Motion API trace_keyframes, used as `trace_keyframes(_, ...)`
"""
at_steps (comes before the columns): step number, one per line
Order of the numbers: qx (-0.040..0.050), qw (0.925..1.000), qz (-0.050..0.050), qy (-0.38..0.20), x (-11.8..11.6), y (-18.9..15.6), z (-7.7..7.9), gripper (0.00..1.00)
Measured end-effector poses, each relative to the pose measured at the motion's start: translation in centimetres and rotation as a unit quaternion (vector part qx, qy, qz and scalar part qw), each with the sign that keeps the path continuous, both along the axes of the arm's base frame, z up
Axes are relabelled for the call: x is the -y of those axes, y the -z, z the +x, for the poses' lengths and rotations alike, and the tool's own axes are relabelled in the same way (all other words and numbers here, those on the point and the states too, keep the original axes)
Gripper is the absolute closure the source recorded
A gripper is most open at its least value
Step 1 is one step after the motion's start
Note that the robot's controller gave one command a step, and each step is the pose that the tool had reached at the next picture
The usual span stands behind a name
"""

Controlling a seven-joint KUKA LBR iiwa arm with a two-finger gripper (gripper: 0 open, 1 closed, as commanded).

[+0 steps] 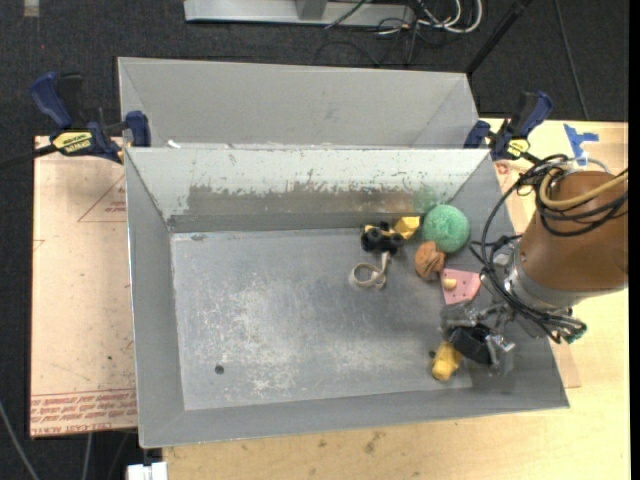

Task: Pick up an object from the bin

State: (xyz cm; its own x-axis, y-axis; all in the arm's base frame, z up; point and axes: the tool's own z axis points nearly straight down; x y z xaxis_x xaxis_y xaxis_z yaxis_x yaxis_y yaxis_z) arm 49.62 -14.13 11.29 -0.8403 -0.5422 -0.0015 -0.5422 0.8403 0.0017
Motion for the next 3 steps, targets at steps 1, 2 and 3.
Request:
trace_keyframes(1,0.0002,1.0,0.0,0.0,0.0,0.0,0.0,1.0)
trace_keyframes(2,0.0009,1.0,-0.001,0.009,1.2,-3.0,-0.1,1.0)
trace_keyframes(3,0.0006,0.9997,0.0,0.026,0.8,-7.7,2.9,1.0)
